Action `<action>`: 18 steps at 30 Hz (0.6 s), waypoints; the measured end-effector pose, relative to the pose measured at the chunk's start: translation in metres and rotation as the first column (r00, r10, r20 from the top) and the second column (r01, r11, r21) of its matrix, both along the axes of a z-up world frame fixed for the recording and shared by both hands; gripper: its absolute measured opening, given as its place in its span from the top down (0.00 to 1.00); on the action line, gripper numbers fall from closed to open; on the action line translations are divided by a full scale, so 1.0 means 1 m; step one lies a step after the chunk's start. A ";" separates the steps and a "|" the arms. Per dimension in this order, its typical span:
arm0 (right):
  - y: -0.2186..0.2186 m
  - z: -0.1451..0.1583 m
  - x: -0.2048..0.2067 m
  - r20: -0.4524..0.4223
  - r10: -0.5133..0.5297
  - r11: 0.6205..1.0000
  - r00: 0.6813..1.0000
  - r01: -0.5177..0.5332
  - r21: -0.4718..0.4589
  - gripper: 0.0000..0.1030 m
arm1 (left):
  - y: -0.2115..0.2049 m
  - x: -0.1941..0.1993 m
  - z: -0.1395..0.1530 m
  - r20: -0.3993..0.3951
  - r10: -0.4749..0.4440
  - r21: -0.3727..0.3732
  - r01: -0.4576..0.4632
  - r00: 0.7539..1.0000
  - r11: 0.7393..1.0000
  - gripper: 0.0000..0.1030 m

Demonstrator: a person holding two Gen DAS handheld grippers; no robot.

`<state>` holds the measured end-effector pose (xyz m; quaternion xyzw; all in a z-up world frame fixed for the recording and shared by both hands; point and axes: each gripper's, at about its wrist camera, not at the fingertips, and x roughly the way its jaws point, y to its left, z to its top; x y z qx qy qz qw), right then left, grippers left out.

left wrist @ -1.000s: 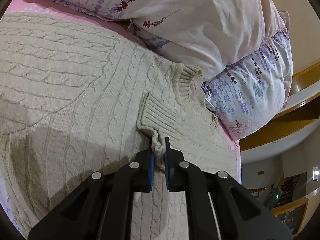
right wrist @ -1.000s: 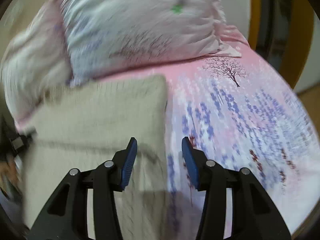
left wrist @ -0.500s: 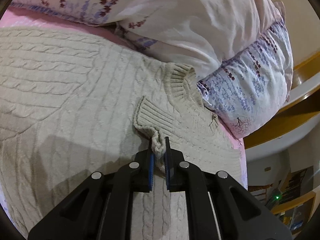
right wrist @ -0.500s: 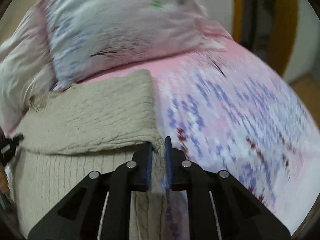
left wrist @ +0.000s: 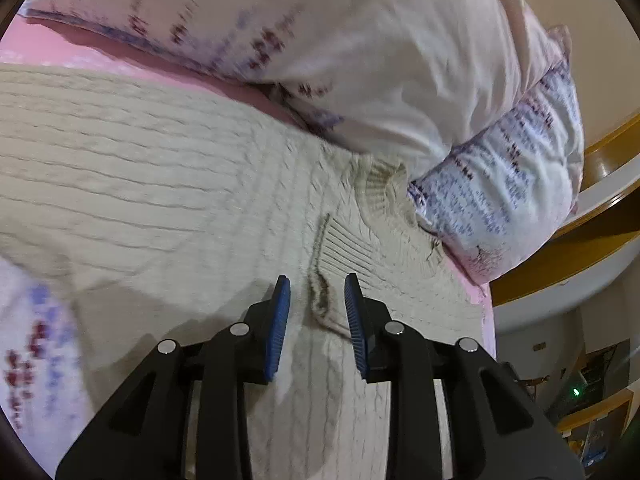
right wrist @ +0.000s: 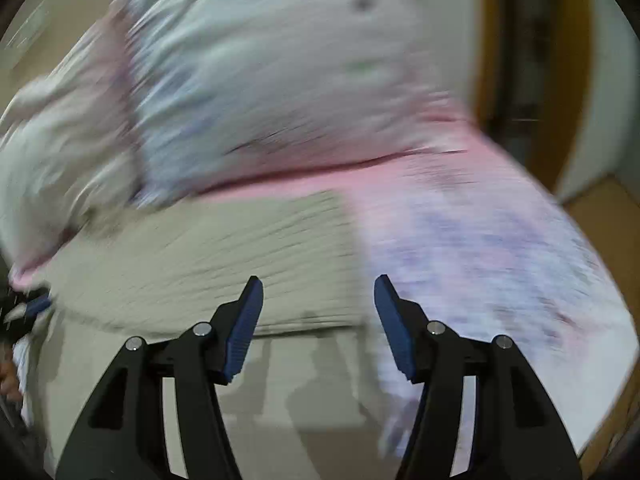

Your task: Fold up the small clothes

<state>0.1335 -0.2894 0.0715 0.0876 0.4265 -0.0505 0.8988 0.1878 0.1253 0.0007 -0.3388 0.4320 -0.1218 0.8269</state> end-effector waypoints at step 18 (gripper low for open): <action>0.047 -0.043 0.031 -0.127 0.114 0.988 0.985 -0.100 0.115 0.17 | 0.213 -0.096 -0.007 -0.141 0.556 -0.139 -0.573 0.819 0.808 0.61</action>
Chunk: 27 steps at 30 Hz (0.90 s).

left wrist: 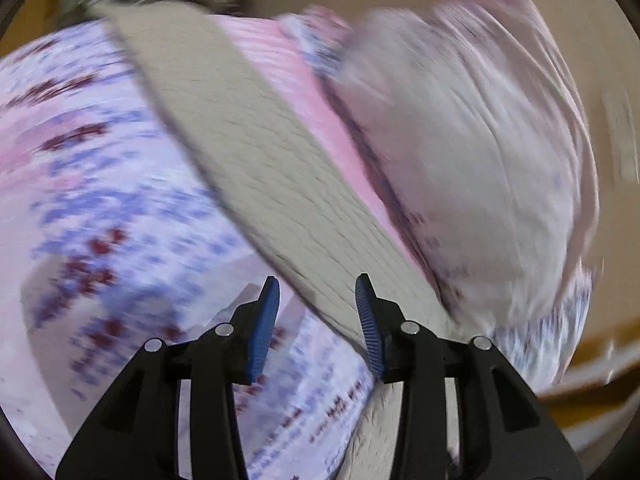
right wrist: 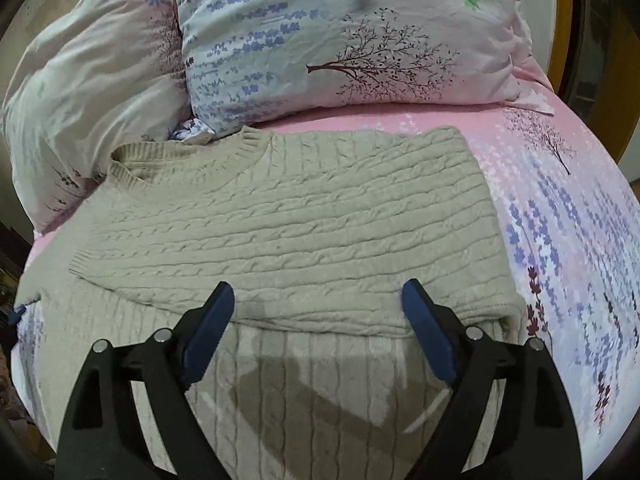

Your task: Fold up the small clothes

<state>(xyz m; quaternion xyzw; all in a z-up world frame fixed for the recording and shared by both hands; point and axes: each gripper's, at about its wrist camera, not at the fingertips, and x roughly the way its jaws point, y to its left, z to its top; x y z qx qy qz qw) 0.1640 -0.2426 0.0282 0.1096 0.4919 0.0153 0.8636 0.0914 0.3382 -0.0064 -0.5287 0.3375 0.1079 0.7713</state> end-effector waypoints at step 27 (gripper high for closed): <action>-0.005 0.014 -0.015 0.034 0.020 0.997 0.999 -0.022 0.073 0.15 | 0.024 0.026 0.039 0.264 0.089 -0.028 -0.085 0.960 0.996 0.93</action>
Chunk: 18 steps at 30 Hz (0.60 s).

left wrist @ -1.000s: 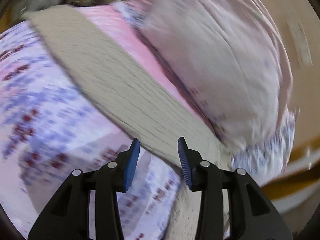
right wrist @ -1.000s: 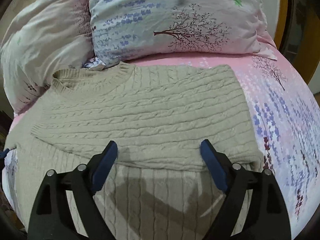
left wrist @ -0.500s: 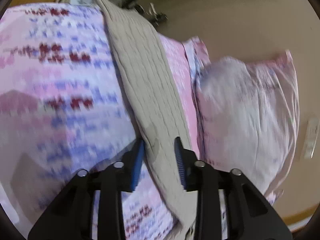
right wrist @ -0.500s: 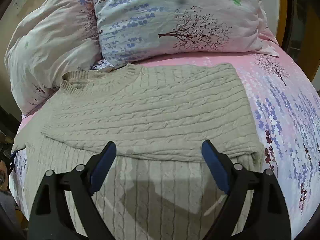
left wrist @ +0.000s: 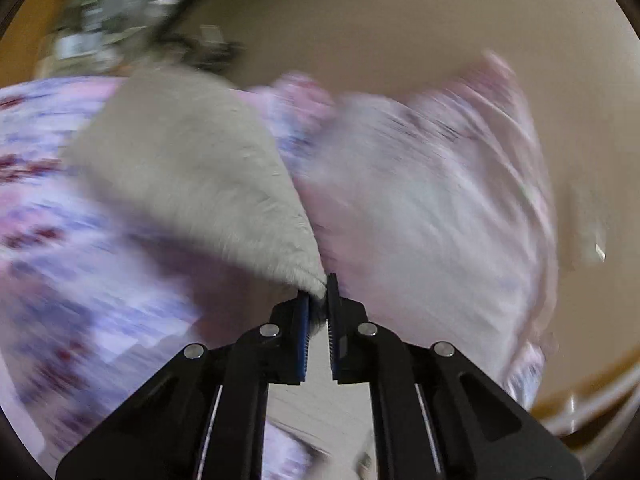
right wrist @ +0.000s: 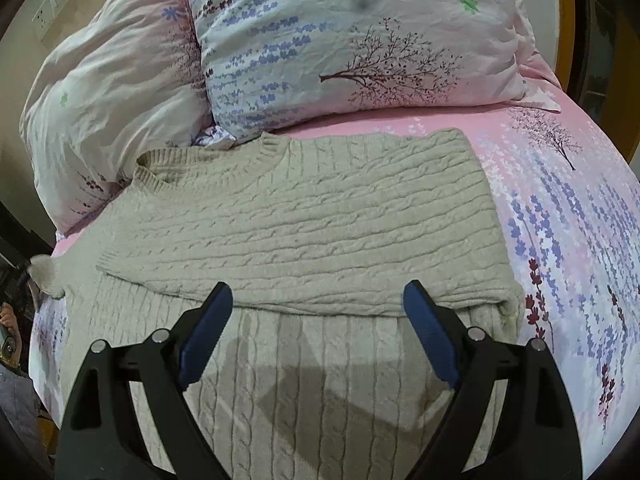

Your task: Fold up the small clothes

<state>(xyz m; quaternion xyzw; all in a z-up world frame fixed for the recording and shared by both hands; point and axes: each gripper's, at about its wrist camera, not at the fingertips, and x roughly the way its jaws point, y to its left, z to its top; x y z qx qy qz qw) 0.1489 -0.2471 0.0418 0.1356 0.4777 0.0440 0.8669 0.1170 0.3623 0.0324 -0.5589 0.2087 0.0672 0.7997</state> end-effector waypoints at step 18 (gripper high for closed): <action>-0.008 0.007 0.002 0.006 -0.014 0.998 1.000 0.014 0.069 0.16 | -0.345 0.069 -0.009 -0.284 -0.774 0.368 0.810 0.565 0.457 0.92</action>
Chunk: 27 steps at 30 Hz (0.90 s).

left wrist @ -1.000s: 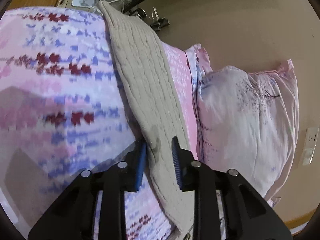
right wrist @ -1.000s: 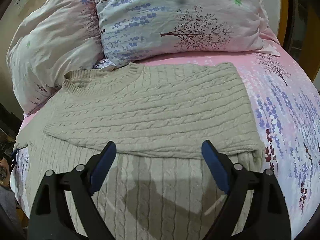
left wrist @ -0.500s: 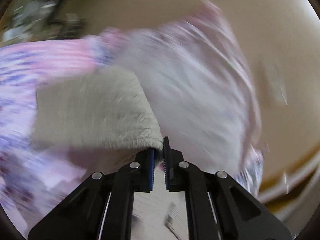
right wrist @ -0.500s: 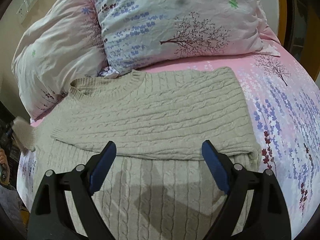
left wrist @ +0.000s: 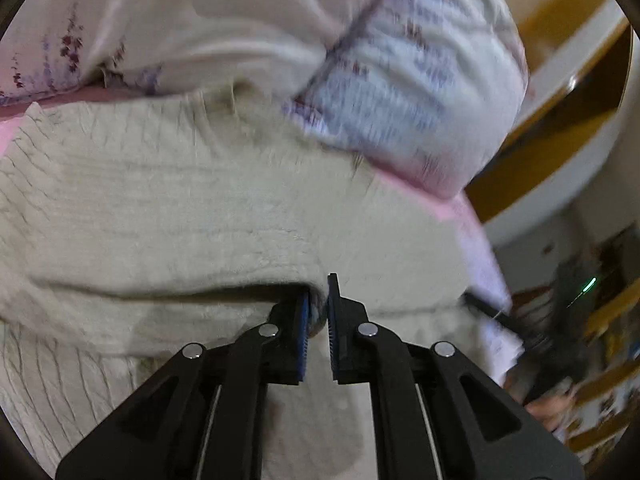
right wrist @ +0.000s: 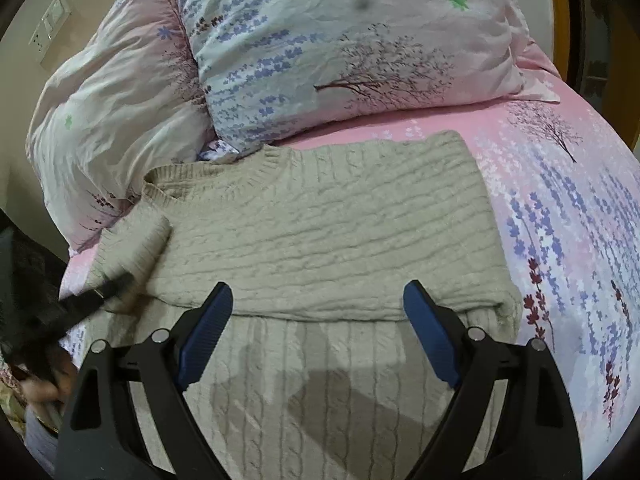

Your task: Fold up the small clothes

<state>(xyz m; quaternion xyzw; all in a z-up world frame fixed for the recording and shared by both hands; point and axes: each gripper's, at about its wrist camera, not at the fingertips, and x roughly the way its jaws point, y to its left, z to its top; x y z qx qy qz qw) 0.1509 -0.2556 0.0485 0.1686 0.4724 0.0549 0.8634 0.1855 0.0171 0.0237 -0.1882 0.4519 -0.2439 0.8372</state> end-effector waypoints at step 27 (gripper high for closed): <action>0.307 0.002 0.045 0.054 0.698 0.660 0.714 -0.612 -0.437 0.91 | 0.177 -0.090 0.022 0.037 0.345 0.031 -0.346 0.938 0.938 0.27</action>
